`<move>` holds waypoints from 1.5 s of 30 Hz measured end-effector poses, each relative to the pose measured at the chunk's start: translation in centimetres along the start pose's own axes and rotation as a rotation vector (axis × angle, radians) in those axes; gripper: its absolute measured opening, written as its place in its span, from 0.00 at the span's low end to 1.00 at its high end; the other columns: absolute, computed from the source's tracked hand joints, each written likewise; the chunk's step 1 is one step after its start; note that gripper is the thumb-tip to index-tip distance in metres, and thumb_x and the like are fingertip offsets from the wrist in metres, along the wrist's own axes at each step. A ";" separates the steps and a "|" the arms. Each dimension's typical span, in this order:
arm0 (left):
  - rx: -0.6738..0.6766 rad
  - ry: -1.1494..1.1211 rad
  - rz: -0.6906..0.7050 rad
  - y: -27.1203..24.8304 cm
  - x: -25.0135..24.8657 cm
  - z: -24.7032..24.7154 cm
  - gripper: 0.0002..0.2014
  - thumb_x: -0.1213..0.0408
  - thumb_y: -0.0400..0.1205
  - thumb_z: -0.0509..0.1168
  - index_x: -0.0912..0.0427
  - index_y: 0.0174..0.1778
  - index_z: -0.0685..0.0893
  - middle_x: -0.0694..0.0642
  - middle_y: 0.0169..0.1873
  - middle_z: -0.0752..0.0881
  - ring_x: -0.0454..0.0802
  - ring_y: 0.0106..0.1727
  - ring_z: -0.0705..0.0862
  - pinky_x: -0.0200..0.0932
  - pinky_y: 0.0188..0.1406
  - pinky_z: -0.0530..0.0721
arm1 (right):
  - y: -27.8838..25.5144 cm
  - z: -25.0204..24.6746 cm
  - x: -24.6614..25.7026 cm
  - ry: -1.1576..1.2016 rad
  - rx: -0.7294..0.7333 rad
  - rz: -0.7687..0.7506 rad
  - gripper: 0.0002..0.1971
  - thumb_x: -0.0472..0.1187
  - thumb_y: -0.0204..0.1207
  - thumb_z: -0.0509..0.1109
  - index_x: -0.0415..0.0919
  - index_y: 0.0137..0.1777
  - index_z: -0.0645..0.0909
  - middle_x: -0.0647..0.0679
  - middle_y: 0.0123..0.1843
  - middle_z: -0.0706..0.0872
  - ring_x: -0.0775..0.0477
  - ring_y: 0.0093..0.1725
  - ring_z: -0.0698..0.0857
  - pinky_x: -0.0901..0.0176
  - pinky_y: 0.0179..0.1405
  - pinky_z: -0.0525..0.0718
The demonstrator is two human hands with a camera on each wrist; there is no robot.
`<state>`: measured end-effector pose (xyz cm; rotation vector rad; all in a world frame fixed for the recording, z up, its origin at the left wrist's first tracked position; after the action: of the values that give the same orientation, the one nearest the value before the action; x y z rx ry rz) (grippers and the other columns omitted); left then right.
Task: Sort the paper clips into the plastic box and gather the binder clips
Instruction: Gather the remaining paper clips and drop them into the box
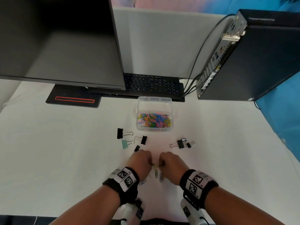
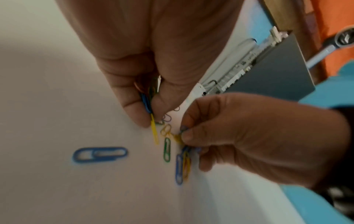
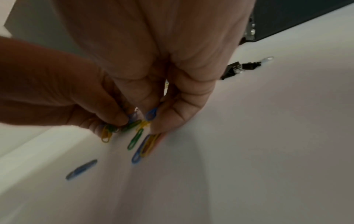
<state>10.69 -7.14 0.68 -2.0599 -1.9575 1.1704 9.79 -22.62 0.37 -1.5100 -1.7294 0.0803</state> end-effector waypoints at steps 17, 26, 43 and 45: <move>-0.146 -0.806 -0.153 8.0 -2.0 -12.7 0.12 0.83 0.72 0.72 0.62 0.30 0.81 0.62 0.32 0.87 0.57 0.35 0.90 0.54 0.43 0.91 | 9.3 -13.5 3.7 0.122 -0.183 -0.019 0.08 0.32 0.74 0.71 0.45 0.38 0.78 0.47 0.43 0.84 0.44 0.40 0.88 0.45 0.43 0.90; -0.101 -0.621 0.009 4.1 1.8 -11.3 0.11 0.75 0.76 0.68 0.55 0.49 0.87 0.52 0.46 0.87 0.50 0.39 0.84 0.49 0.43 0.85 | 4.7 -12.6 0.2 0.009 -0.223 -0.119 0.08 0.36 0.80 0.62 0.43 0.53 0.82 0.46 0.49 0.81 0.45 0.46 0.82 0.53 0.48 0.81; -0.010 0.591 0.561 -7.5 8.1 2.4 0.33 0.37 0.75 0.59 0.44 0.76 0.71 0.60 0.80 0.67 0.63 0.79 0.64 0.59 0.70 0.60 | -6.2 3.1 -4.3 -0.644 0.031 -0.370 0.39 0.64 0.70 0.64 0.46 0.78 0.67 0.37 0.82 0.66 0.32 0.80 0.65 0.33 0.70 0.73; -0.069 0.540 0.522 -6.8 7.0 2.1 0.31 0.39 0.76 0.59 0.46 0.74 0.73 0.59 0.79 0.68 0.61 0.79 0.66 0.58 0.71 0.63 | -5.4 2.7 -3.4 -0.619 -0.065 -0.380 0.34 0.59 0.75 0.62 0.45 0.79 0.64 0.38 0.83 0.64 0.33 0.80 0.64 0.36 0.73 0.72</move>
<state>3.22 -0.62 -0.47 -2.6512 -1.2711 0.4917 3.68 -25.76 -0.30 -1.2446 -2.5056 0.3235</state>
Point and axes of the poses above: each hand's wrist, its own y-axis towards the middle knuckle, its own z-axis out of the palm, x = y × z, the point moved 1 cm from there along y, towards the middle knuckle
